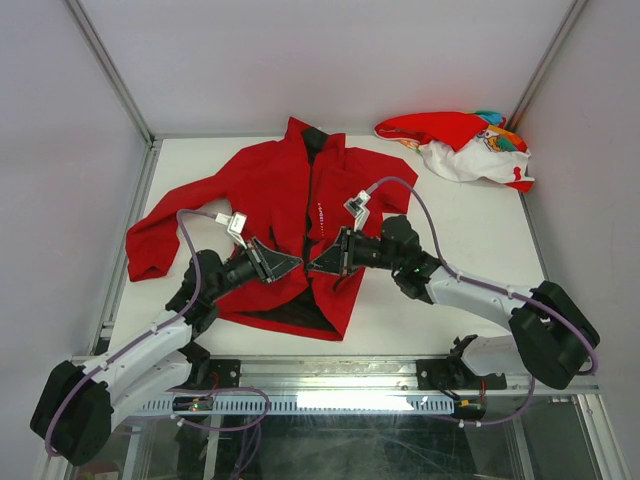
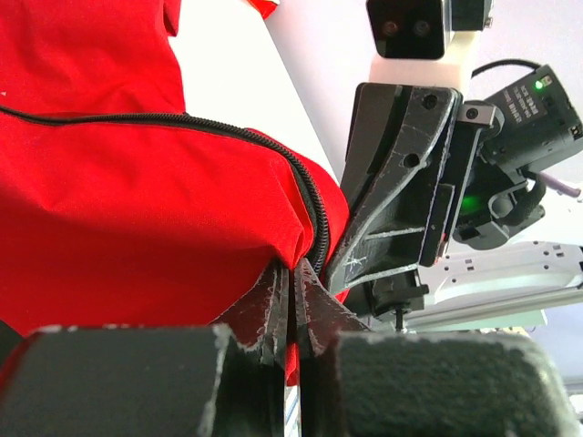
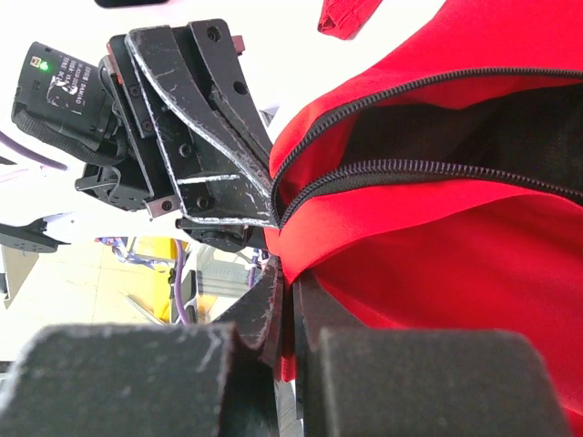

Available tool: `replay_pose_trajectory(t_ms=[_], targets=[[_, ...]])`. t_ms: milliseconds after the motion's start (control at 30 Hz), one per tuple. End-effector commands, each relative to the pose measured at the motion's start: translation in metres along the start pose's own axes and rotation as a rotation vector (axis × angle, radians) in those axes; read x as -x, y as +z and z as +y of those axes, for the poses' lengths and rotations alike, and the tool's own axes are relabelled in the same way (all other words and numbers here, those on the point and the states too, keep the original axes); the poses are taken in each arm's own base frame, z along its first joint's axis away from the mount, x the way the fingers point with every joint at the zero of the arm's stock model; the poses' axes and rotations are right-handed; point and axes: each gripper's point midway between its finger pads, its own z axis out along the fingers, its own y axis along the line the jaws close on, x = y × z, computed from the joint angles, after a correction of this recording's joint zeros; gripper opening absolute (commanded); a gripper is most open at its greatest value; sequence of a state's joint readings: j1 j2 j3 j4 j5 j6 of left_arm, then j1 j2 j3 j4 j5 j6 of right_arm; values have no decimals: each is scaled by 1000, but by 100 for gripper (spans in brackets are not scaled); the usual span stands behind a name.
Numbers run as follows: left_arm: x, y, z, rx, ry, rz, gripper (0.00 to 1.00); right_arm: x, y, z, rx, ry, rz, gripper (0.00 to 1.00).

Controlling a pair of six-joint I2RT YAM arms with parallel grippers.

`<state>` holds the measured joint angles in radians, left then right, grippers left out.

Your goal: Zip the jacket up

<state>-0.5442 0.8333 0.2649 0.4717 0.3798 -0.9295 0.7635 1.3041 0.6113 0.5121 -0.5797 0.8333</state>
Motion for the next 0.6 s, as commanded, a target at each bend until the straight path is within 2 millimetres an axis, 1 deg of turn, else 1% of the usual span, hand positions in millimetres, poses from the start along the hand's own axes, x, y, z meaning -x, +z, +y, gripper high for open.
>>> replay_pose_trajectory(t_ms=[0,167,200,267,333,400,433,467,567], targets=[[-1,-1,-25,-85,103,58,0,28,6,12,-3,-61,-68,0],[-10,-4,-21,-81,119,97,0,39,8,19,21,-67,-92,0],[-12,-4,-20,-78,119,106,0,43,6,16,12,-66,-106,0],[-15,-5,-18,-76,116,113,0,55,0,5,-18,-44,-149,0],[-14,-6,-18,-78,118,110,0,60,-4,4,-5,-29,-175,0],[-16,-5,-16,-75,117,118,0,63,-3,7,11,-43,-188,0],[-17,-5,-16,-73,114,124,0,64,-2,7,17,-48,-192,0],[-18,-4,-15,-72,110,130,0,57,-1,12,51,-16,-158,0],[-18,-3,-12,-59,83,124,0,51,0,9,65,-3,-144,0]])
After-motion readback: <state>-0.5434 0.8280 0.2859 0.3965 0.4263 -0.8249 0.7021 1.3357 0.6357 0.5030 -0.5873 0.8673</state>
